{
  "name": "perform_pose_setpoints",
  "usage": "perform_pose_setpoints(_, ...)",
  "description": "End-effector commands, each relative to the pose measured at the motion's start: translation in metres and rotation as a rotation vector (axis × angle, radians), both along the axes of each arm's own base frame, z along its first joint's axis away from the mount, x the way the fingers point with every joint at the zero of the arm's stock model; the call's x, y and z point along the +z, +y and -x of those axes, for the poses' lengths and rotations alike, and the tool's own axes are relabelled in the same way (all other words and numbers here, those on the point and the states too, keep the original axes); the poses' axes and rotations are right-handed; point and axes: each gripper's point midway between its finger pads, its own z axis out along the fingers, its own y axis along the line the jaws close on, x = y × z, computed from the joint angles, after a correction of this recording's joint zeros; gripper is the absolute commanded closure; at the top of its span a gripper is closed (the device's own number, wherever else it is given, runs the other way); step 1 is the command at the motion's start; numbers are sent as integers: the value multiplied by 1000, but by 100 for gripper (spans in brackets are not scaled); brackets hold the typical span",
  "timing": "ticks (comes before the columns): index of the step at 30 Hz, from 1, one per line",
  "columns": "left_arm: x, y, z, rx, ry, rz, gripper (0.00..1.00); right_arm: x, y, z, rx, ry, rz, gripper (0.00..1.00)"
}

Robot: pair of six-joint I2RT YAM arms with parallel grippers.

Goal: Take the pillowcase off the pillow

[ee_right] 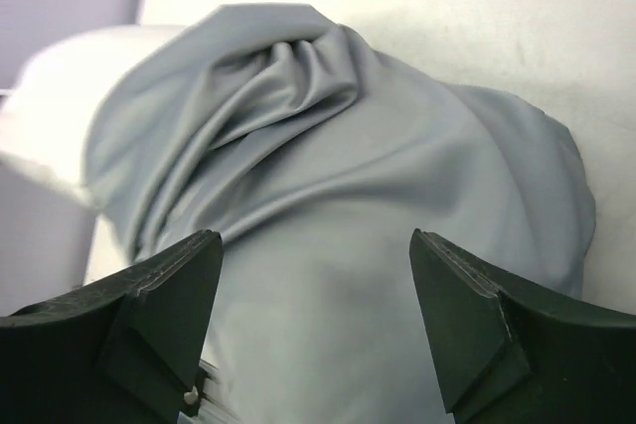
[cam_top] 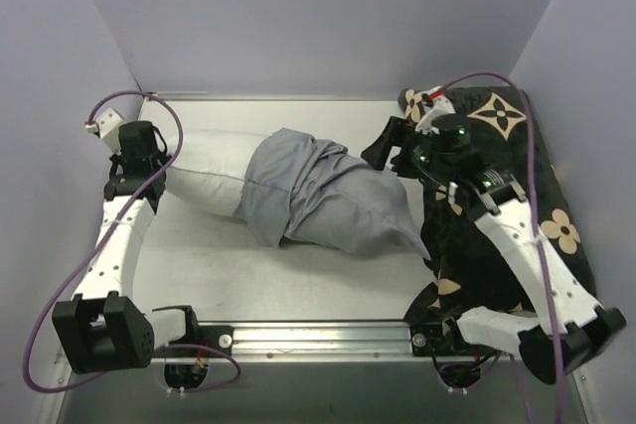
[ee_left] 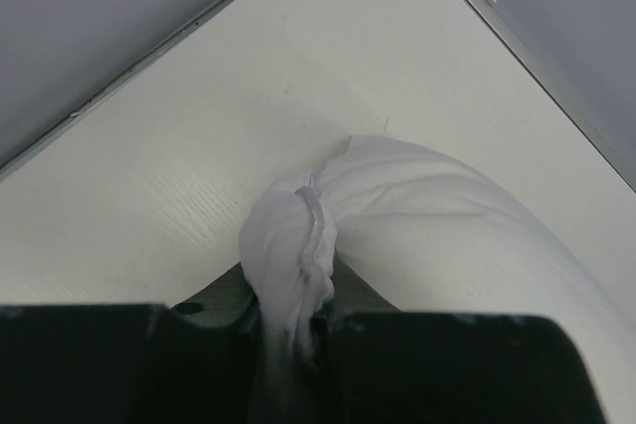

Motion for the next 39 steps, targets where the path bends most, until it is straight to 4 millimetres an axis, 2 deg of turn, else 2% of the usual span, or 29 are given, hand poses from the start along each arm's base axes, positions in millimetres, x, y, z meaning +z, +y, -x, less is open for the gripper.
perform_pose_setpoints(1, 41, 11, -18, 59, -133, -10, 100, -8, -23, 44, -15, -1, 36, 21)
perform_pose_setpoints(2, 41, 10, -19, 56, -129, -7, 100, -5, -28, 59, -8, -25, 21, 20)
perform_pose_setpoints(4, 37, 9, -23, 51, -117, -5, 100, -13, -25, 79, 38, -31, 17, 17)
perform_pose_setpoints(5, 39, 8, -24, 47, -120, -3, 100, -26, -27, 92, 57, -27, 23, 16)
perform_pose_setpoints(7, 38, 7, -26, 40, -119, 1, 100, -38, -22, 106, 115, -27, 55, 14)
perform_pose_setpoints(9, 36, 6, -29, 33, -114, 8, 100, -52, -21, 110, 128, -24, 105, 13)
perform_pose_setpoints(11, 37, 6, -30, 30, -115, 5, 100, -55, -16, 118, 149, -37, 136, 13)
perform_pose_setpoints(13, 34, 6, -30, 29, -106, 3, 100, -61, -29, 112, 75, -40, 197, 13)
perform_pose_setpoints(16, 35, 6, -33, 29, -106, 4, 100, -67, -38, 111, 27, -21, 242, 25)
perform_pose_setpoints(17, 34, 6, -33, 29, -102, 5, 100, -70, -44, 113, 12, -3, 263, 50)
perform_pose_setpoints(18, 36, 9, -34, 36, -106, 2, 100, -63, -46, 112, -1, -7, 264, 64)
perform_pose_setpoints(20, 36, 12, -37, 45, -101, 7, 100, -63, -59, 116, -30, 16, 310, 83)
perform_pose_setpoints(22, 45, 15, -42, 49, -116, 7, 100, -57, -65, 119, -39, 9, 322, 82)
perform_pose_setpoints(23, 42, 15, -45, 51, -104, 7, 100, -56, -69, 122, -44, 7, 322, 82)
perform_pose_setpoints(25, 49, 18, -50, 58, -115, 4, 100, -55, -76, 121, -82, 10, 328, 95)
perform_pose_setpoints(26, 45, 20, -53, 64, -101, 3, 100, -55, -84, 121, -112, 16, 345, 100)
perform_pose_setpoints(28, 49, 24, -58, 71, -105, 6, 100, -43, -103, 114, -219, -4, 353, 100)
perform_pose_setpoints(31, 43, 36, -64, 94, -80, 17, 100, -1, -120, 103, -305, -64, 288, 100)
perform_pose_setpoints(32, 44, 42, -66, 104, -76, 20, 100, 26, -136, 94, -390, -99, 254, 100)
perform_pose_setpoints(35, 47, 53, -68, 121, -71, 18, 100, 66, -154, 83, -483, -147, 202, 100)
perform_pose_setpoints(36, 49, 61, -67, 131, -72, 24, 100, 94, -160, 83, -514, -203, 166, 100)
perform_pose_setpoints(38, 48, 69, -66, 141, -67, 28, 100, 117, -167, 75, -551, -231, 144, 100)
perform_pose_setpoints(39, 49, 74, -64, 151, -72, 32, 100, 141, -168, 76, -558, -277, 111, 100)
